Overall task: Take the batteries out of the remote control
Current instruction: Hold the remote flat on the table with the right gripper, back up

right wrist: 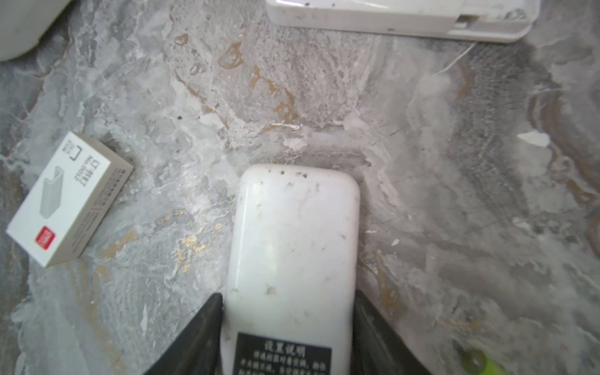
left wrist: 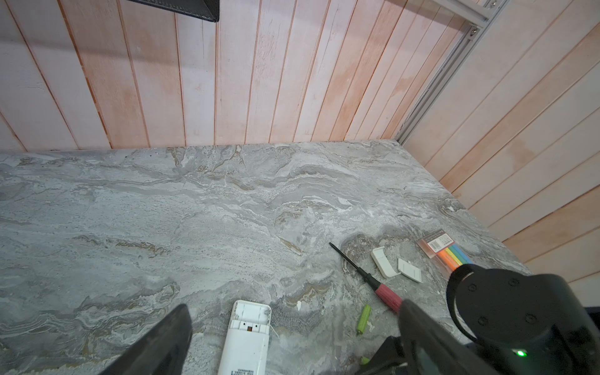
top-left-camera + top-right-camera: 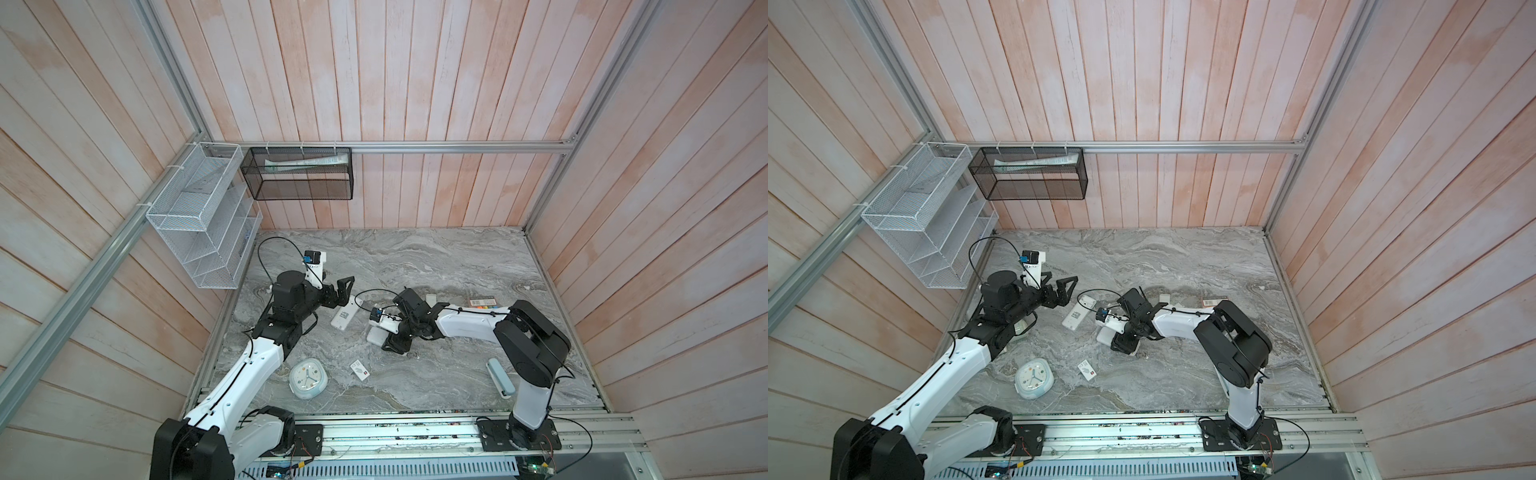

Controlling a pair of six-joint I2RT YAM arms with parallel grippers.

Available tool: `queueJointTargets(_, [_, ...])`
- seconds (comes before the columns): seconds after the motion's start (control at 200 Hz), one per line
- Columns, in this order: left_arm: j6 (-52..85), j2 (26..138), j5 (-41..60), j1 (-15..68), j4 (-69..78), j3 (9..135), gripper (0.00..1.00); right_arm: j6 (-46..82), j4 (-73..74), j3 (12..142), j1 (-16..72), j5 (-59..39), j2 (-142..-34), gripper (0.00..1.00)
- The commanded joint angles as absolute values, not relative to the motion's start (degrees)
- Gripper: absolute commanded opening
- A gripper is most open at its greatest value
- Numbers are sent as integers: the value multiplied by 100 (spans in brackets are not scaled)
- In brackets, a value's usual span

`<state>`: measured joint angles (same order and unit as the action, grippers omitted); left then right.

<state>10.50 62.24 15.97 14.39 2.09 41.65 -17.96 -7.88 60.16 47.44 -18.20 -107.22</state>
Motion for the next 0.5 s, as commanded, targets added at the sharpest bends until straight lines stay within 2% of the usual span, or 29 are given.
queueJointTargets(0.0, [958,6267,1523,1424,136,4122,100,-1045,-554,5999,4713,-1328,-11020,57])
queueJointTargets(0.235, [976,6341,1560,1423,123,4147,100,-83,178,5754,4720,-1247,-10982,57])
queueJointTargets(0.495, [953,6374,1585,1424,34,4211,100,226,643,5430,4711,-1310,-10661,70])
